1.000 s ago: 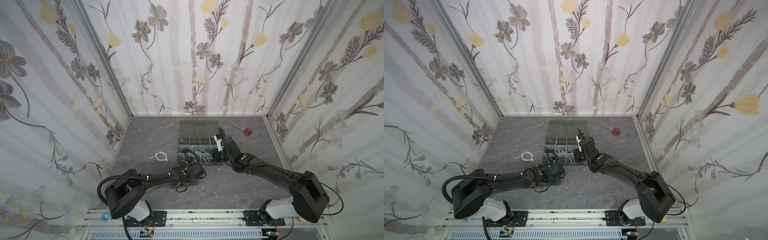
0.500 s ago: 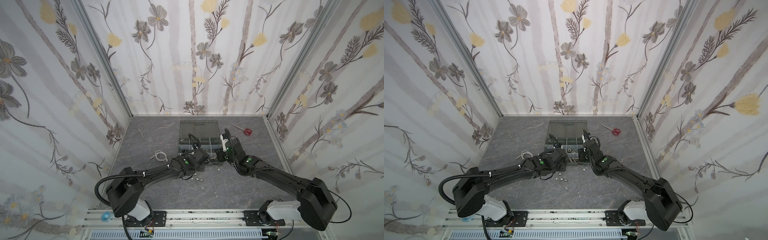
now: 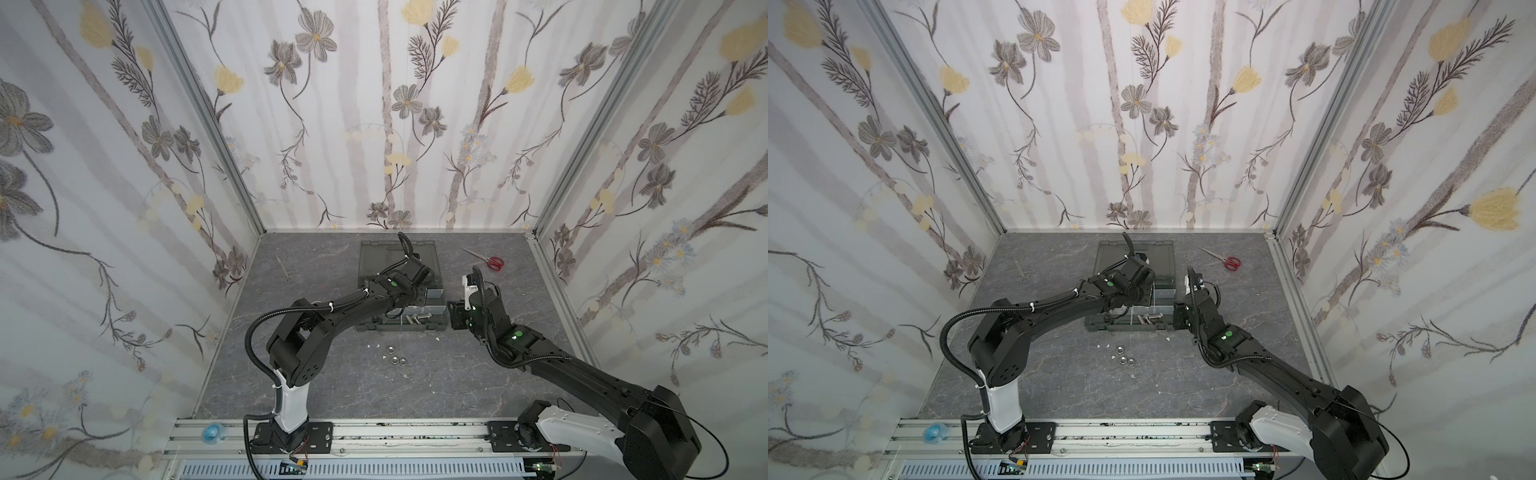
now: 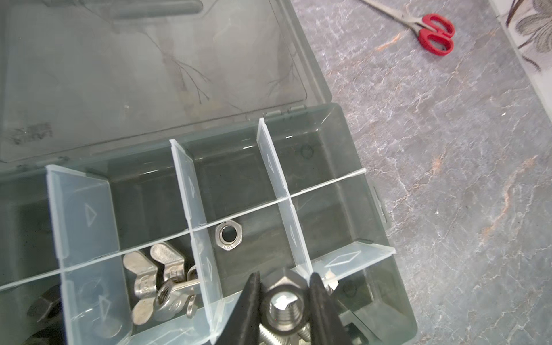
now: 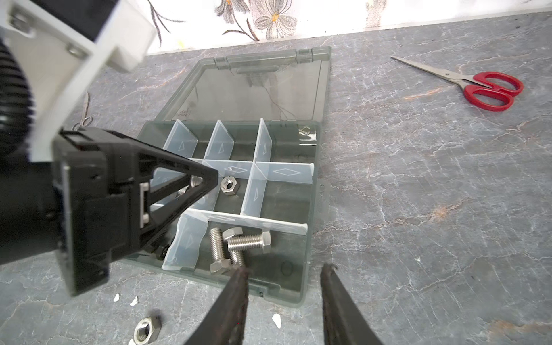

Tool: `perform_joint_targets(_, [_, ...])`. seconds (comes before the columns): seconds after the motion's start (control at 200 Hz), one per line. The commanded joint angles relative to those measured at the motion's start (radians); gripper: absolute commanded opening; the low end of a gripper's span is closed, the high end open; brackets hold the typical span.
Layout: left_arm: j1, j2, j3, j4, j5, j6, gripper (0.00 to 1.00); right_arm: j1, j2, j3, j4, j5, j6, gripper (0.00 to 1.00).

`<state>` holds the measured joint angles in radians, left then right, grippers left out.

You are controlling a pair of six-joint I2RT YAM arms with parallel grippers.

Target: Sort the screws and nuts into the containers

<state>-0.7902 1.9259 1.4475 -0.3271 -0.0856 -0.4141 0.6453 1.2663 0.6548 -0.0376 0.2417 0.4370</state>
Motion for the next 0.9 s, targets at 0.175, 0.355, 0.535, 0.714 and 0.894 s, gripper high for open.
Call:
perform_joint_targets(0.175, [0.020,0.042,0.042,0.006,0.039,0.025,0.26,-0.016,-0.040,-0.028,0.031,0.029,0.024,0.41])
perform_joint_targets(0.355, [0.020,0.047,0.045,0.005,0.034,0.022,0.36,-0.024,-0.029,-0.024,0.034,0.021,0.020,0.41])
perform_joint_targets(0.535, [0.020,0.042,0.045,0.007,0.033,0.014,0.41,-0.032,-0.006,-0.003,0.033,0.012,0.006,0.42])
perform_joint_targets(0.714, [0.021,0.021,0.040,0.008,0.034,0.008,0.44,-0.035,0.023,0.014,0.036,0.001,0.005,0.42])
perform_joint_targets(0.894, [0.019,-0.042,0.007,0.019,0.040,-0.011,0.44,-0.038,0.046,0.026,0.039,0.000,0.006,0.42])
